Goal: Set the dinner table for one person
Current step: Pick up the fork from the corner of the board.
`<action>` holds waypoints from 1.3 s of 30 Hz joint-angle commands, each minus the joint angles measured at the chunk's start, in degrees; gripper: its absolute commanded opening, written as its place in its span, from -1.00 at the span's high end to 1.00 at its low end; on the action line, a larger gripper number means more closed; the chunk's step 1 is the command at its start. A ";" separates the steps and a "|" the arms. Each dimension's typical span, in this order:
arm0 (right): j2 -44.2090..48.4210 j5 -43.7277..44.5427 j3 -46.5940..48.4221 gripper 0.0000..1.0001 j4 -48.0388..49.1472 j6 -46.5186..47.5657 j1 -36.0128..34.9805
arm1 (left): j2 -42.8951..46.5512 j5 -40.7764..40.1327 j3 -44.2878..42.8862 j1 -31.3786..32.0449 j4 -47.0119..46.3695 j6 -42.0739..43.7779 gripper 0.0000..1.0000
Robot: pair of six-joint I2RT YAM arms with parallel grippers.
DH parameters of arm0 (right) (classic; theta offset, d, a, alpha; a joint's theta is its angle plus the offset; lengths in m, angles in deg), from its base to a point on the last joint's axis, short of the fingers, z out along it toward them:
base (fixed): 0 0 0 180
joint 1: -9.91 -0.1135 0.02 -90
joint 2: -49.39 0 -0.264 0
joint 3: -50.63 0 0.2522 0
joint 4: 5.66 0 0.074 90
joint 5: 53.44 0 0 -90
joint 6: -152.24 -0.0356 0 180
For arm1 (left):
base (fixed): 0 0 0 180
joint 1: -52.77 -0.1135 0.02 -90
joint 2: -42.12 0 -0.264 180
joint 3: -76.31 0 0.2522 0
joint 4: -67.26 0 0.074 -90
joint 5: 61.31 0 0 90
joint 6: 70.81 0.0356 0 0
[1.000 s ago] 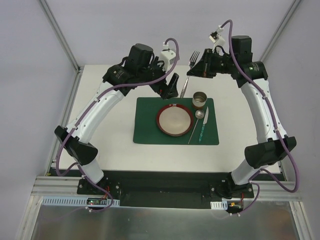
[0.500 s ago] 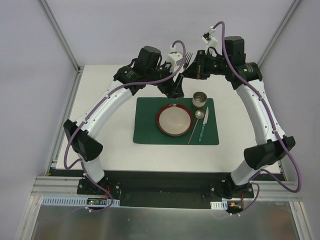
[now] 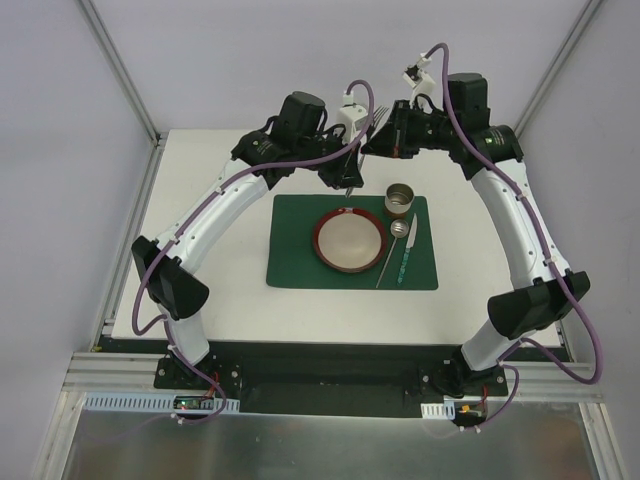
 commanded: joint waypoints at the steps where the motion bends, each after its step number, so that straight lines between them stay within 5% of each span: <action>1: 1.23 -0.20 -0.80 0.99 2.23 -0.34 -0.33 | 0.61 1.89 -1.26 0.67 -1.89 0.47 1.00; 28: 3.78 0.68 -15.14 0.99 9.70 -1.58 1.25 | 9.66 -5.41 11.75 -0.91 -7.42 1.62 1.00; 39: 3.52 0.77 -14.87 0.99 9.87 -1.75 1.34 | 9.66 -4.44 11.49 -0.99 -7.34 1.79 0.56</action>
